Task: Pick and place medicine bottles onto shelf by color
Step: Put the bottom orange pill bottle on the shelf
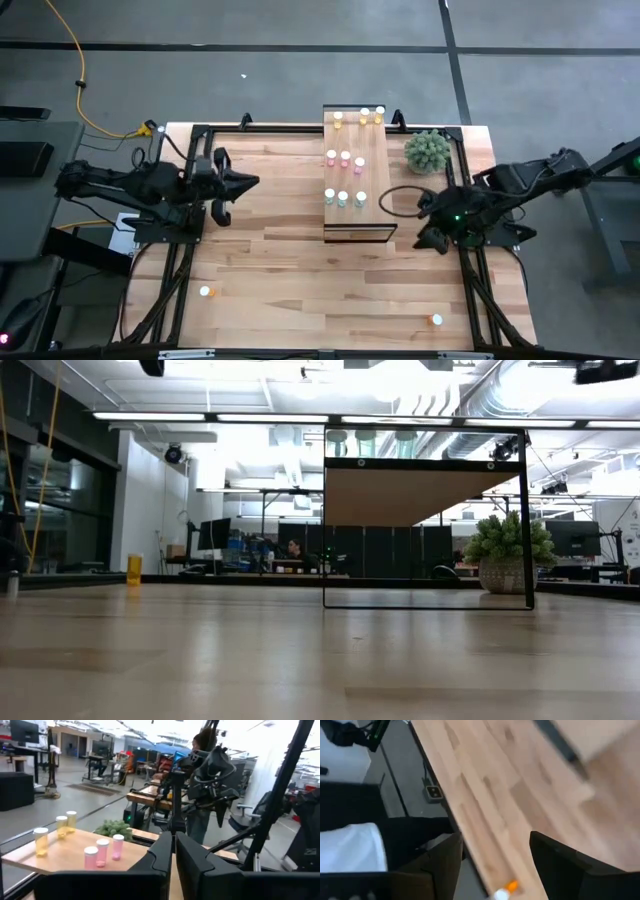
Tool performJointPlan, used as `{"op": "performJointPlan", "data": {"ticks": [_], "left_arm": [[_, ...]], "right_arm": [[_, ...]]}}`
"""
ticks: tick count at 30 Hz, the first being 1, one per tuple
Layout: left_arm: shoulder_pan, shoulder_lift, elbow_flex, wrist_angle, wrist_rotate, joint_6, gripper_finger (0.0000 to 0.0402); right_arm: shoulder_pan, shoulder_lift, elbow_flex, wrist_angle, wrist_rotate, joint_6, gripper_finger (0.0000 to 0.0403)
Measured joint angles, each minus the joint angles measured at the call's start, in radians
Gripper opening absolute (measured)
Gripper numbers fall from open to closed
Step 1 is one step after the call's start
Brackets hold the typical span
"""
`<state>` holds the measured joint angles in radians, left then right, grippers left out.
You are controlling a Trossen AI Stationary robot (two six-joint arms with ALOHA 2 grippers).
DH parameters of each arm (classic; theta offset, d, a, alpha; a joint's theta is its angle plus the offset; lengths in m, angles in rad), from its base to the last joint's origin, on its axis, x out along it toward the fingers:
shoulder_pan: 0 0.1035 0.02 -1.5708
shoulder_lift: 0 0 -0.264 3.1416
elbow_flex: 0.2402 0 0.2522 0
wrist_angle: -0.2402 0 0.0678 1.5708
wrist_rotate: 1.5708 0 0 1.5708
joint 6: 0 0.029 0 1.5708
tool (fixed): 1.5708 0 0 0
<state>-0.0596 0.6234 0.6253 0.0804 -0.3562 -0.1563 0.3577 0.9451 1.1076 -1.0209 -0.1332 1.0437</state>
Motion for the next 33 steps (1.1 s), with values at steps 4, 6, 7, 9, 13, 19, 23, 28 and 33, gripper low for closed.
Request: {"op": "performJointPlan", "data": {"ticks": [4,6,7,9,13,19,23,28,33], "left_arm": [[0.003,-0.024,-0.082,0.082,0.043,0.01,0.0006],[0.002,-0.039,-0.111,0.117,0.07,0.007,0.0003],[0.002,-0.048,-0.123,0.125,0.082,-0.001,0.0003],[0.002,-0.062,-0.135,0.129,0.107,-0.016,0.0001],[0.002,-0.069,-0.14,0.121,0.138,-0.025,0.0],[0.002,-0.068,-0.14,0.12,0.161,-0.031,0.0],[0.002,-0.068,-0.14,0.12,0.163,-0.034,0.0],[0.002,-0.068,-0.14,0.12,0.151,-0.035,0.0],[0.002,-0.068,-0.14,0.12,0.14,-0.035,0.0]], "right_arm": [[0.115,0.021,0.0,-0.007,0.039,0.258,0.0224],[0.188,0.054,0.0,-0.007,0.055,0.374,0.0224],[0.224,0.075,0.0,-0.007,0.054,0.425,0.0224],[0.293,0.133,0.0,-0.007,0.05,0.525,0.0223],[0.409,0.254,0.0,0.001,0.04,0.752,0.0223],[0.551,0.411,0.0,0.017,-0.022,1.012,0.0223],[0.614,0.485,-0.001,0.03,-0.026,1.117,0.0223],[0.626,0.55,-0.001,0.056,-0.027,1.122,0.0223],[0.624,0.584,-0.001,0.112,-0.027,1.131,0.0223]]}}
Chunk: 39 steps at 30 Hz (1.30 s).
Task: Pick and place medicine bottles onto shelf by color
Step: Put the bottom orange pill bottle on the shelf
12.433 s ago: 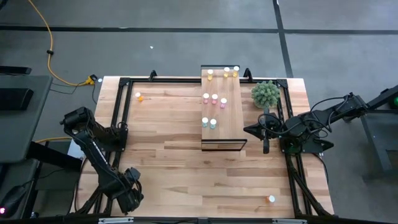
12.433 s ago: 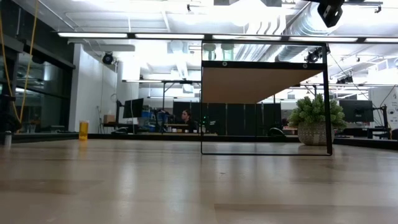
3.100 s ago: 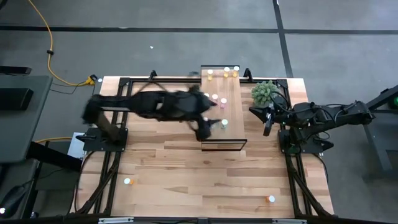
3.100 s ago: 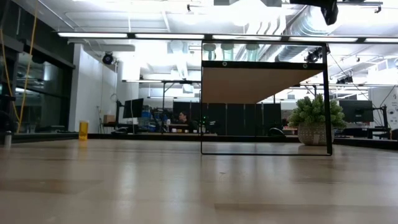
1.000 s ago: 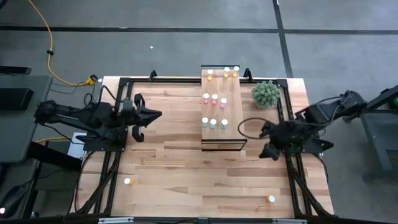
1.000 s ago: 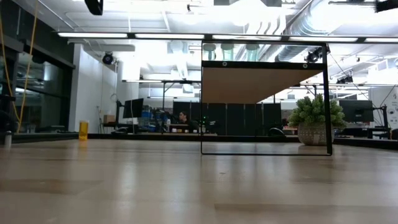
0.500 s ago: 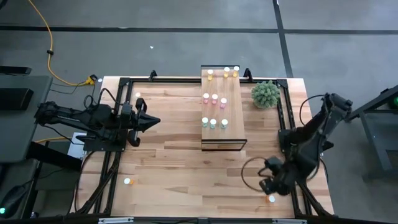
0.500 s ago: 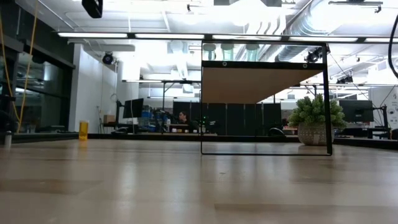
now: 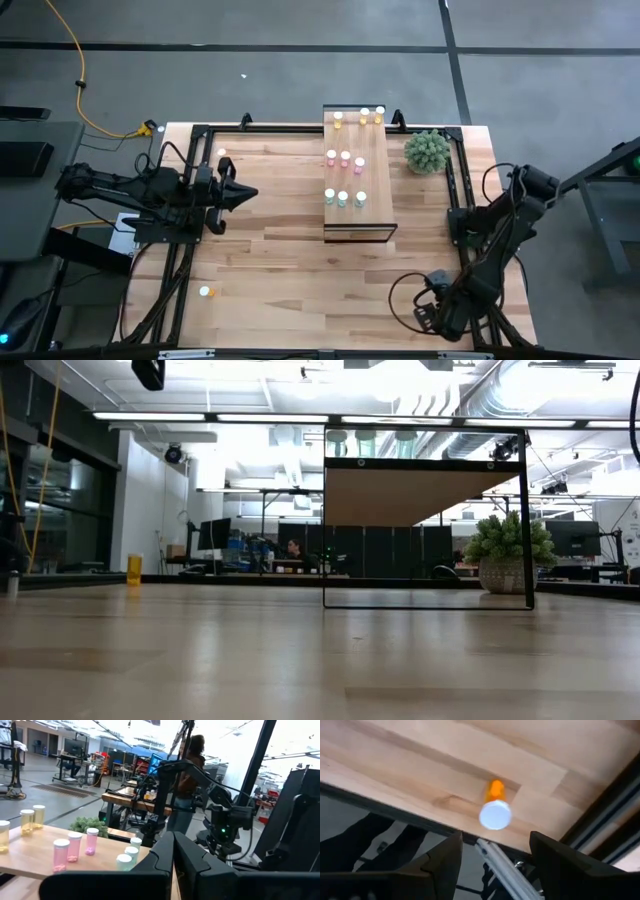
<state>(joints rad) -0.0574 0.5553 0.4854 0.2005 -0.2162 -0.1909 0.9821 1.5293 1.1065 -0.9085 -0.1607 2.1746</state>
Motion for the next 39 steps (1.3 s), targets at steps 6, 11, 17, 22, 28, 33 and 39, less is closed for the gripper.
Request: {"op": "performJointPlan", "data": {"ticks": [6,11,17,22,28,33,39], "left_arm": [[0.0,0.0,0.0,-0.001,-0.018,0.0,0.0],[0.0,0.0,0.0,-0.001,-0.031,0.0,0.0],[0.0,0.0,0.0,-0.001,-0.034,0.002,0.0],[0.0,0.001,0.0,-0.001,-0.034,0.002,0.0],[0.0,0.001,0.0,-0.001,-0.034,0.002,0.0],[0.0,0.001,0.0,-0.001,-0.034,0.0,0.0],[0.0,0.001,0.0,-0.001,-0.034,0.0,0.0]], "right_arm": [[0.0,0.072,0.0,0.057,-0.015,-0.001,0.0224],[0.0,0.122,0.0,0.034,-0.028,-0.006,0.0224],[0.0,0.136,0.0,0.035,-0.028,-0.006,0.0222],[0.0,0.15,-0.001,0.037,-0.036,-0.009,0.0202],[-0.001,0.169,-0.017,0.066,-0.043,-0.013,0.0175],[-0.002,0.174,-0.017,0.067,-0.043,-0.021,0.017],[-0.002,0.174,-0.017,0.068,-0.044,-0.021,0.017]]}}
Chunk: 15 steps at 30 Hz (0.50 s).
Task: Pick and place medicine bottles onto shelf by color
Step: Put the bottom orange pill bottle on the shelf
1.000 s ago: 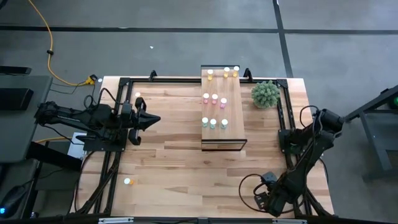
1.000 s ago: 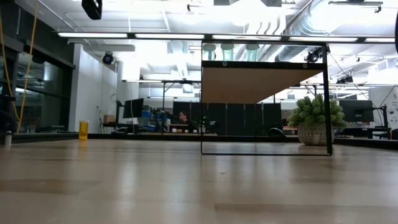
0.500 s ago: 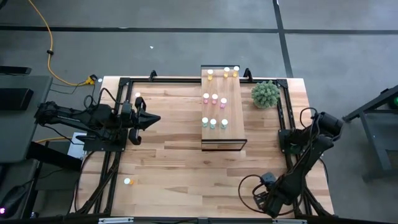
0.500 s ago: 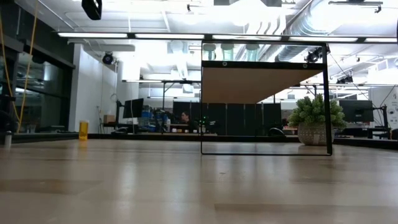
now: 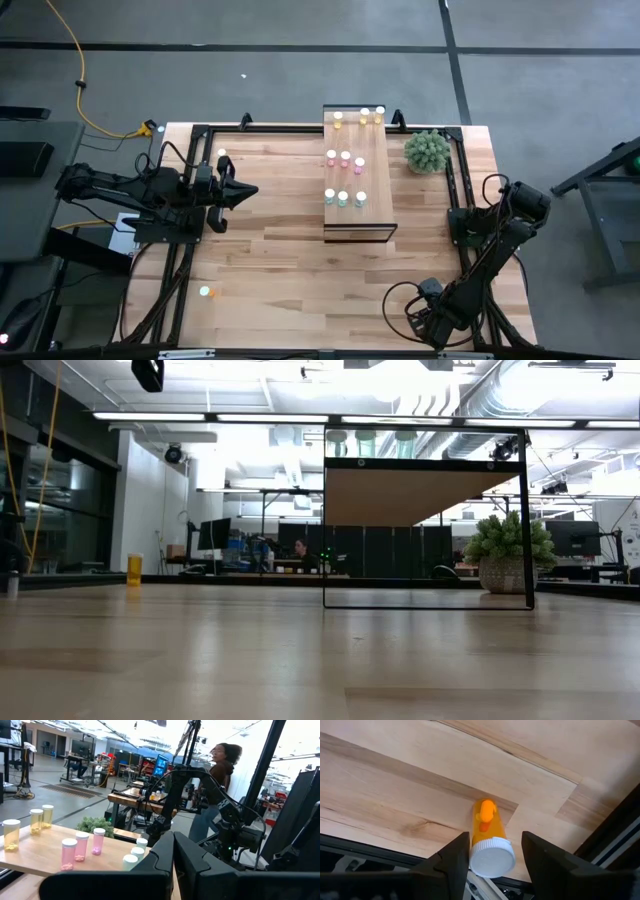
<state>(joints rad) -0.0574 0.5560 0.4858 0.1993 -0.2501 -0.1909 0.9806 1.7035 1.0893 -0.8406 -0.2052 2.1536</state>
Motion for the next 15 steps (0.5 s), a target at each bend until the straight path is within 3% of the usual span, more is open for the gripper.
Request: {"op": "performJointPlan", "data": {"ticks": [15], "left_arm": [[0.0,0.0,0.0,0.0,0.0,0.0,0.0]], "right_arm": [[-0.001,0.0,0.0,0.0,-0.008,0.003,0.0169]]}}
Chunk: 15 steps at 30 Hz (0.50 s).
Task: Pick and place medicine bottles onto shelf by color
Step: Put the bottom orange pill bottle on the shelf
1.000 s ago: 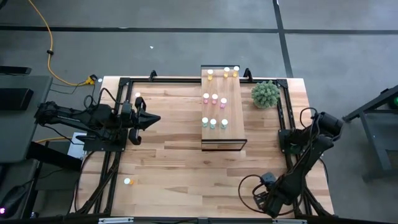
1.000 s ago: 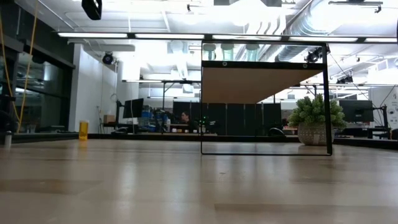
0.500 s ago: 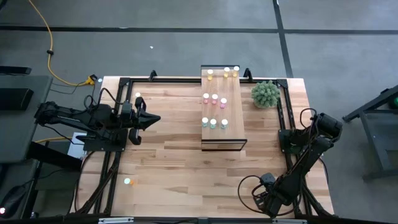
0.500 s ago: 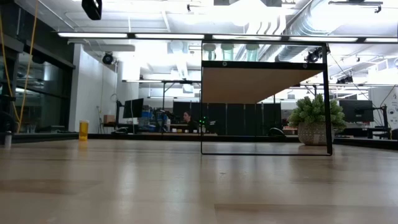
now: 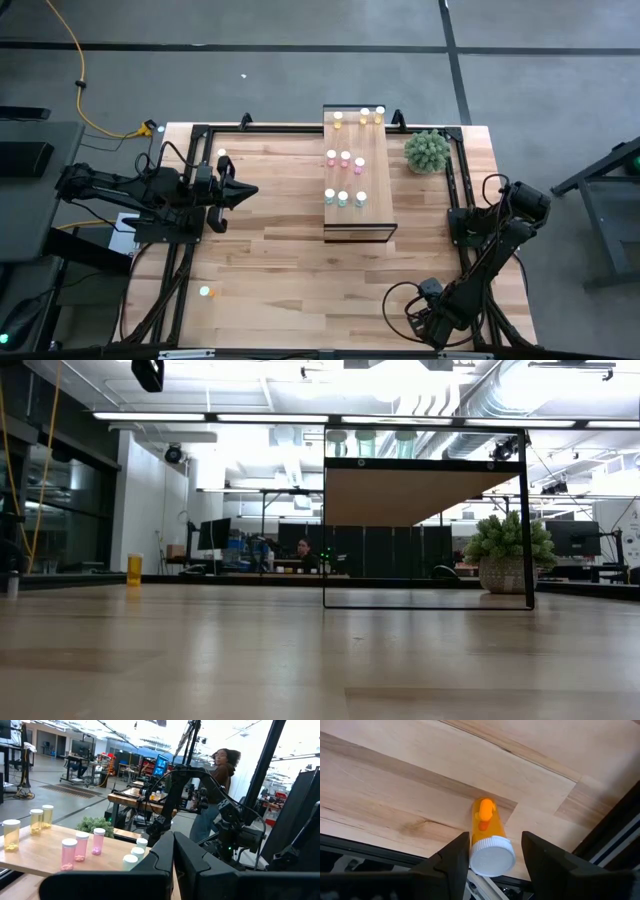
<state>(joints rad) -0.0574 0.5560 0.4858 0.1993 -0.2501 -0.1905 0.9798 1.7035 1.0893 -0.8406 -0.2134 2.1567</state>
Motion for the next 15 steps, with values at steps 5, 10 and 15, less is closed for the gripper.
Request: {"op": "performJointPlan", "data": {"ticks": [5,10,15], "left_arm": [[0.0,0.0,0.0,0.0,0.0,0.002,0.0],[0.0,0.0,0.0,0.0,0.0,0.002,0.0],[0.0,0.0,0.0,0.0,-0.016,0.002,0.0]], "right_arm": [[0.0,0.0,0.0,0.001,-0.005,0.001,0.0169],[0.0,-0.001,0.0,0.004,-0.006,0.001,0.0169],[0.0,-0.001,0.0,0.012,-0.006,0.001,0.0169]]}}
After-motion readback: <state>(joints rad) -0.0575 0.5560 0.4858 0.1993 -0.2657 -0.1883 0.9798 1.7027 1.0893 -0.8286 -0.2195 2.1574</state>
